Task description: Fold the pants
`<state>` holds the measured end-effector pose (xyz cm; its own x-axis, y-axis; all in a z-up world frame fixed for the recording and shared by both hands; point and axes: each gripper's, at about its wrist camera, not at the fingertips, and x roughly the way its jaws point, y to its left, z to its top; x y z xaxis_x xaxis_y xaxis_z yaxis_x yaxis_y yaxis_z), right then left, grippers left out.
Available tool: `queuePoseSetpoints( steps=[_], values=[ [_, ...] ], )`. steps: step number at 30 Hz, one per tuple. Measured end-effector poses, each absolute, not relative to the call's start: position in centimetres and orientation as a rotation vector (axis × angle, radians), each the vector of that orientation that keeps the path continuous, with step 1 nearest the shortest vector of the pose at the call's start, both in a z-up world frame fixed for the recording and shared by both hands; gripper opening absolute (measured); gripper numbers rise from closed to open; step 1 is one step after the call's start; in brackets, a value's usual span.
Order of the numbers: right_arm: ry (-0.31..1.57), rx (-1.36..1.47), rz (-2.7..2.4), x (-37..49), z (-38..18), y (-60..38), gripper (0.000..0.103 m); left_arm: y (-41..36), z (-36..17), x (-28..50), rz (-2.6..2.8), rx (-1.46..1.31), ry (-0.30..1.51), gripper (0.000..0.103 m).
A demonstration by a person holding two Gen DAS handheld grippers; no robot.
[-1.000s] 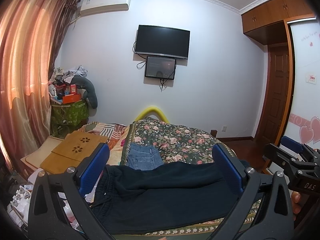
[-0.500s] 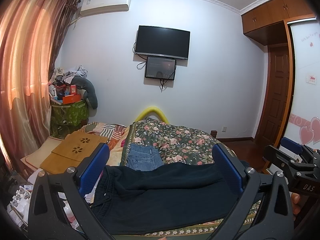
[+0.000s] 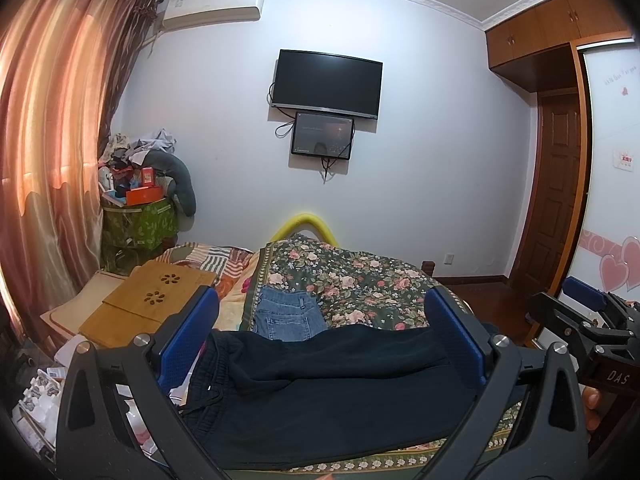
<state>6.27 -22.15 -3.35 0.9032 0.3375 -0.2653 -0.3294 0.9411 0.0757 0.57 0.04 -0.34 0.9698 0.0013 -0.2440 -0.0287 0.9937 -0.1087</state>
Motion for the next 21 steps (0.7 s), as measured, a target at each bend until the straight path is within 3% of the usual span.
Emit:
queuePoseSetpoints(
  steps=[11, 21],
  values=[
    [0.344, 0.035, 0.335, 9.0, -4.6, -22.3, 0.102, 1.4, -1.5, 3.6, 0.039, -0.143, 0.287, 0.103],
    [0.469, -0.005, 0.262, 17.2, -8.8, -24.5, 0.102, 5.3, -5.8, 13.4, 0.133, -0.111, 0.421, 0.103]
  ],
)
